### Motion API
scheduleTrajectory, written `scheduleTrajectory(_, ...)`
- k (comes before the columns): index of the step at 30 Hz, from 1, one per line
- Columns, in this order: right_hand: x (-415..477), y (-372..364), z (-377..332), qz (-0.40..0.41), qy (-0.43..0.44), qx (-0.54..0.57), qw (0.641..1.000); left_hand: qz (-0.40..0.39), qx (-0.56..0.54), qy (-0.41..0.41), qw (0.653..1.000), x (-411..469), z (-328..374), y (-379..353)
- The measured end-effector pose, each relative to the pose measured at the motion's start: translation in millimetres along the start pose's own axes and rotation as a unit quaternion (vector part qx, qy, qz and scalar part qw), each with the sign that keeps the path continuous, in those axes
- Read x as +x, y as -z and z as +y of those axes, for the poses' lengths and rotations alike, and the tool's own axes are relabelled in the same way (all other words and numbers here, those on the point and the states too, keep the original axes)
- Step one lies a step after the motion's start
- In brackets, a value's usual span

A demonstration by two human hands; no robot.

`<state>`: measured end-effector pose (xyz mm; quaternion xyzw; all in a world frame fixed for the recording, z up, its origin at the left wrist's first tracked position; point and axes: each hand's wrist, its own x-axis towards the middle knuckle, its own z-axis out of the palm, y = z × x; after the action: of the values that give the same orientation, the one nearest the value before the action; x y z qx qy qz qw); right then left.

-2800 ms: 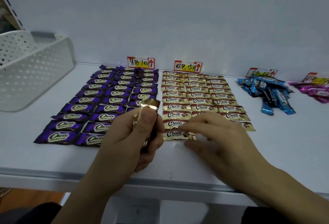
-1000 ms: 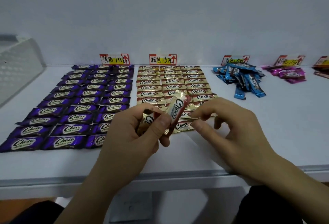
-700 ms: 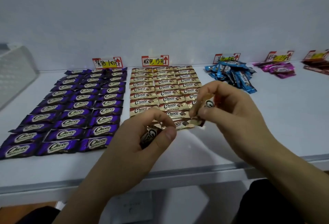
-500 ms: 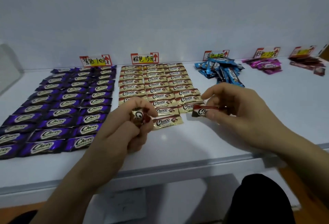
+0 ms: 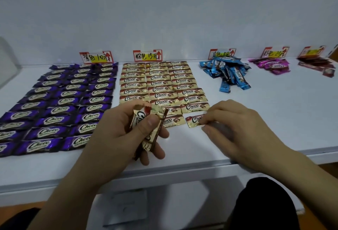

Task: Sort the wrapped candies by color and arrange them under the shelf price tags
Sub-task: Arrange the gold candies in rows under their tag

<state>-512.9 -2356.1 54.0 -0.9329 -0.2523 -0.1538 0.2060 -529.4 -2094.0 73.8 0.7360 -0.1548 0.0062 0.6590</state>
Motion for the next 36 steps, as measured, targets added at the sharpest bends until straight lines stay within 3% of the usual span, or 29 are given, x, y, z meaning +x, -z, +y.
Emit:
scheduleTrajectory(9,0.2,0.1,-0.4,-0.012,-0.001,-0.008,1.0,0.002,-0.033,0.011,0.999,2.3,-11.9,2.4)
scheduleTrajectory(15,0.6,-1.2,-0.3,-0.019,-0.002,-0.011,1.0,0.016,0.04,-0.004,0.999,1.0,-16.9,4.6)
scheduleTrajectory(19,1.1,5.1,-6.5,0.036,-0.001,0.013,0.999,0.006,0.061,-0.021,0.998,2.4,-18.4,4.6)
scheduleTrajectory(21,5.6,6.3,-22.9,0.066,-0.026,0.126,0.989,0.012,0.059,-0.021,0.998,3.1,-16.6,4.7)
scheduleTrajectory(24,24.1,0.0,-54.6,0.02,-0.102,0.373,0.922,0.023,0.063,-0.026,0.997,3.1,-9.9,1.3)
scheduleTrajectory(28,44.7,-4.7,-78.1,0.072,-0.135,0.452,0.879,0.075,0.038,-0.039,0.996,-0.7,-1.8,4.1)
scheduleTrajectory(33,49.3,-11.6,-82.3,0.059,-0.065,0.382,0.92,0.189,-0.025,-0.038,0.981,-18.0,5.8,37.5)
scheduleTrajectory(36,48.9,-24.7,-88.5,0.021,0.017,0.262,0.965,0.187,-0.117,-0.003,0.975,-21.1,2.1,62.4)
